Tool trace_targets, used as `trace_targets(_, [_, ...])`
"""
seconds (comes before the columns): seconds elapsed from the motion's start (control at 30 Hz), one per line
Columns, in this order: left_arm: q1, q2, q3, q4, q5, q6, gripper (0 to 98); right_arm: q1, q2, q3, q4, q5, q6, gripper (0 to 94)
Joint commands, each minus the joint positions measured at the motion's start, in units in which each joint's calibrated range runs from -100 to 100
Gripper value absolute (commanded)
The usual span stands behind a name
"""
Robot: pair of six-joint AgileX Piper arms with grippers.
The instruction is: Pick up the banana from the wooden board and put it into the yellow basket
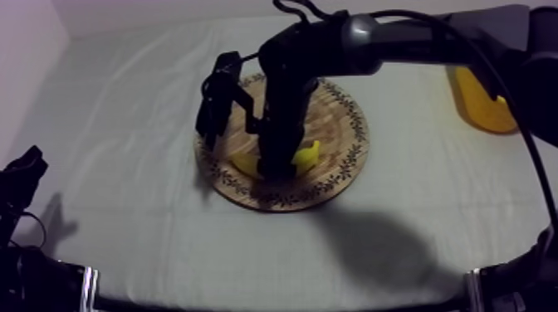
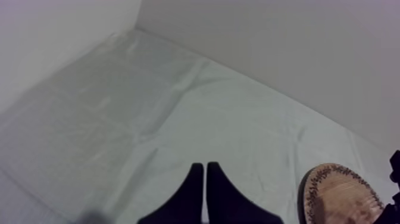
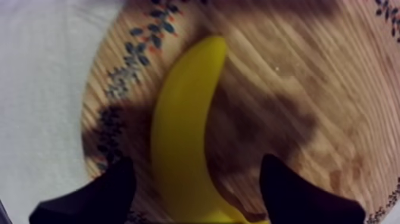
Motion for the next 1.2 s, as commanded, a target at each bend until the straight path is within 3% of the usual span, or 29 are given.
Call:
trace_targets(0.0, [-0.01,0.04,0.00,-0.02,0.00,0.01,0.1,0.10,0.21,0.25,-0.24,0.02,0.35,55.8])
trace_targets(0.3, [-0.01,0.04,0.00,-0.02,0.00,0.01,0.1,-1.20,0.78,0.22,1.13,2.72,0.28,32.3])
trace_targets(0.47, [-0.01,0.04,0.00,-0.02,0.00,0.01,0.1,-1.10,-0.72,-0.17,1.59,4.32,0.29,24.2])
trace_targets(0.77, [-0.01,0.04,0.00,-0.02,0.00,0.01,0.1,4.10,-11.67,-5.72,0.68,10.98,0.27,23.9])
trace_targets(1.17, [-0.01,0.04,0.00,-0.02,0.00,0.01,0.1,19.22,-23.03,-14.99,-0.11,16.50,-3.14,25.5])
